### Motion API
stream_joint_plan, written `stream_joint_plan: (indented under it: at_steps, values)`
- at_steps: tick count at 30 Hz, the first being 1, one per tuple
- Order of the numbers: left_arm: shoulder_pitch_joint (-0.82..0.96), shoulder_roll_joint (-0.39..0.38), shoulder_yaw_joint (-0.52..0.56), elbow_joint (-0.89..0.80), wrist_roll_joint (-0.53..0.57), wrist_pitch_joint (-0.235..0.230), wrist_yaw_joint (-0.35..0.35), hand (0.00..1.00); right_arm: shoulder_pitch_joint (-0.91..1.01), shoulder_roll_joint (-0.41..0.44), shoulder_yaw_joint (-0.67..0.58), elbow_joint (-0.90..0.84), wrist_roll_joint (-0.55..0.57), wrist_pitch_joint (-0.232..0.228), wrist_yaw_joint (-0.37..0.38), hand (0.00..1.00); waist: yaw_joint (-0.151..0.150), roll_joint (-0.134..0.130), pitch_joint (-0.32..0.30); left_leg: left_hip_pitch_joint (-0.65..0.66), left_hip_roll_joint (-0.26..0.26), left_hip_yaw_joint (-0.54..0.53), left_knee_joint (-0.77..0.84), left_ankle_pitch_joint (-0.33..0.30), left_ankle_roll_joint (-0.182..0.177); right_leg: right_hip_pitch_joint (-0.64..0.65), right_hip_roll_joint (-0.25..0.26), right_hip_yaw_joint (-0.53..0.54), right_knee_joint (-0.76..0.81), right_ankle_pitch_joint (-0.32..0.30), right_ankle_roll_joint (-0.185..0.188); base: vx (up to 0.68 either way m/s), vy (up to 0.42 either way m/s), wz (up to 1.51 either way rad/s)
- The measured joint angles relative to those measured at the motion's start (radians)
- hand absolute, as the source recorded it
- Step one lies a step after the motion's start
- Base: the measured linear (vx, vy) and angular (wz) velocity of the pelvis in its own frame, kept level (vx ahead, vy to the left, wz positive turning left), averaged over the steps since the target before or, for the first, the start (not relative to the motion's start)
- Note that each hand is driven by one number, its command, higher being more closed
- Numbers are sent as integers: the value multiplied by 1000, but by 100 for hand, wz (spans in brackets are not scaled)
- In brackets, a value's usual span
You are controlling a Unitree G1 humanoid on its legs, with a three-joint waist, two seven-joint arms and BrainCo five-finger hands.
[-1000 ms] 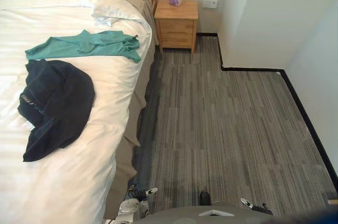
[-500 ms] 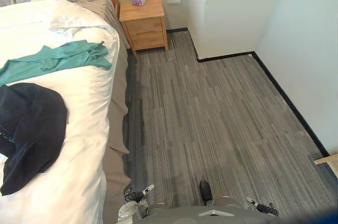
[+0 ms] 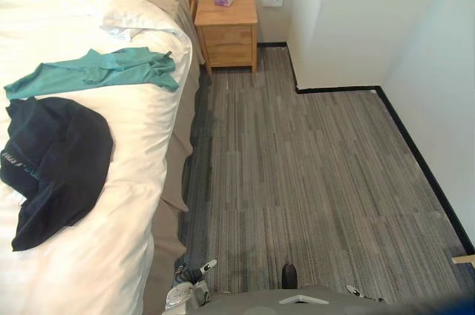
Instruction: Tidy the bed and pick cloth on bed and put in laundry
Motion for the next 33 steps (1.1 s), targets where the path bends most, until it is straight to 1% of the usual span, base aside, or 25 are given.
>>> stream_joint_plan:
  at_steps: [3,4,5,6,7,8,9,10,12,13,15,16,17,18,19,22,25,26,27,28,29,30,31,32,33]
  values:
    - [-1,2,0,-4,-32,-6,-3,0,-16,-6,1,0,-7,0,12,0,-1,4,20,-5,18,-12,28,-11,-19,-3,3,-47,20,-40,-6,90,2,29]
    - [0,14,1,-21,-34,-16,-7,0,-34,-6,15,1,-12,-1,12,0,2,-16,36,-59,24,-8,148,-20,-35,-7,-9,-72,52,-73,-13,95,-20,30]
    - [2,22,2,-38,-34,-17,-7,0,-36,-5,27,1,-12,-2,12,0,2,-30,45,-93,25,-4,224,-20,-36,-6,-18,-76,67,-85,-20,89,-44,26]
    - [3,26,15,-59,-33,-19,-7,0,-51,-4,42,0,-21,-7,12,0,3,-43,55,-154,37,7,366,-15,-44,-2,-29,-88,89,-104,-20,94,-89,22]
    - [2,18,37,-76,-32,-19,-7,0,-60,-12,72,-8,-47,-11,12,0,2,-39,62,-226,71,15,550,11,-65,17,-30,-102,106,-119,-21,151,-96,12]
    - [3,4,54,-96,-32,-21,-7,0,-59,-24,105,-26,-58,-12,12,0,6,-27,67,-286,106,19,717,72,-55,40,-24,-93,120,-134,-26,245,-64,3]
    - [3,5,58,-101,-32,-23,-7,0,-62,-28,118,-38,-66,-12,12,0,14,-33,76,-326,120,24,787,85,-48,61,-24,-77,123,-139,-32,324,-2,-35]
    - [2,-2,60,-120,-27,-25,-6,0,-72,-29,138,-59,-81,-11,11,0,35,-29,76,-357,125,48,840,44,-28,85,-33,-48,121,-147,-42,307,22,-47]
    - [-1,-3,43,-121,-17,-37,-6,0,-112,-19,137,-72,-89,-13,12,0,38,-30,76,-412,97,78,787,-15,-32,93,-63,-27,118,-147,-42,268,52,-56]
    - [-3,-3,37,-121,-12,-39,-7,0,-121,-14,137,-73,-89,-13,13,0,40,-31,77,-421,84,86,744,-20,-31,91,-71,-24,116,-147,-41,280,111,-49]
    - [-10,-5,37,-121,16,-42,-6,0,-136,10,136,-77,-89,-12,12,0,45,-35,79,-423,36,134,514,-12,-22,101,-107,-17,111,-157,-13,239,127,-34]
    - [-11,-5,37,-120,21,-41,-7,0,-139,15,136,-80,-89,-12,12,0,44,-34,79,-418,24,139,455,0,-14,107,-114,-17,111,-163,-5,277,193,-11]
    - [-11,-7,35,-117,30,-40,-7,0,-133,19,136,-82,-89,-12,11,0,43,-30,77,-413,7,145,327,45,-6,112,-123,-17,110,-174,14,317,236,-4]
    - [-11,-14,29,-117,40,-38,-7,0,-127,17,136,-80,-89,-12,10,0,46,-19,72,-396,-3,151,225,154,28,116,-130,-16,109,-194,42,376,296,-3]
    - [-16,-14,28,-117,40,-37,-8,0,-126,17,137,-79,-89,-11,9,0,47,-25,76,-386,-19,160,213,174,54,121,-145,-15,108,-200,52,300,237,-1]
    - [-21,4,16,-121,39,-35,-8,0,-129,53,144,-86,-90,-11,12,0,58,-59,75,-372,-55,207,222,125,93,109,-188,-53,142,-191,69,277,192,-11]
    - [-20,8,14,-116,39,-28,-7,0,-129,55,135,-83,-102,-11,15,0,58,-62,70,-308,-84,243,200,74,102,99,-223,-38,203,-181,87,234,150,-52]
    - [-16,10,9,-114,39,-22,-7,0,-128,49,131,-77,-112,-10,15,0,58,-58,67,-279,-91,259,174,60,93,66,-234,-27,280,-185,92,259,185,-54]
    - [-8,8,-10,-113,39,-13,-6,0,-117,41,115,-83,-120,-10,17,0,51,-48,59,-231,-104,268,126,51,90,-36,-251,-1,507,-194,111,270,190,-41]
    - [-3,15,-27,-112,38,-12,-6,0,-113,36,111,-86,-122,-11,17,0,43,-50,56,-214,-112,265,113,45,93,-79,-265,1,606,-183,129,286,179,-10]
    - [2,30,-54,-112,38,-11,-5,0,-109,31,109,-84,-126,-9,18,0,30,-59,53,-185,-123,259,100,32,93,-134,-283,12,739,-149,163,335,132,23]
    - [5,40,-73,-108,38,-10,-3,0,-97,32,104,-87,-122,-11,19,0,24,-66,50,-147,-126,252,100,22,104,-190,-299,18,894,-121,161,435,99,33]
    - [4,44,-76,-104,37,-7,0,0,-100,28,97,-86,-120,-10,19,0,14,-63,50,-107,-125,229,97,10,108,-237,-308,-1,1015,-149,138,404,29,39]
    - [1,45,-77,-102,37,-4,1,0,-100,25,96,-86,-119,-10,20,0,3,-65,49,-87,-122,218,92,9,108,-256,-310,-18,1055,-171,118,435,-44,65]
    - [-10,46,-82,-93,37,-4,1,0,-111,22,95,-82,-119,-10,19,0,-11,-61,51,-54,-103,183,87,7,109,-298,-299,-65,1105,-220,93,439,-127,62]
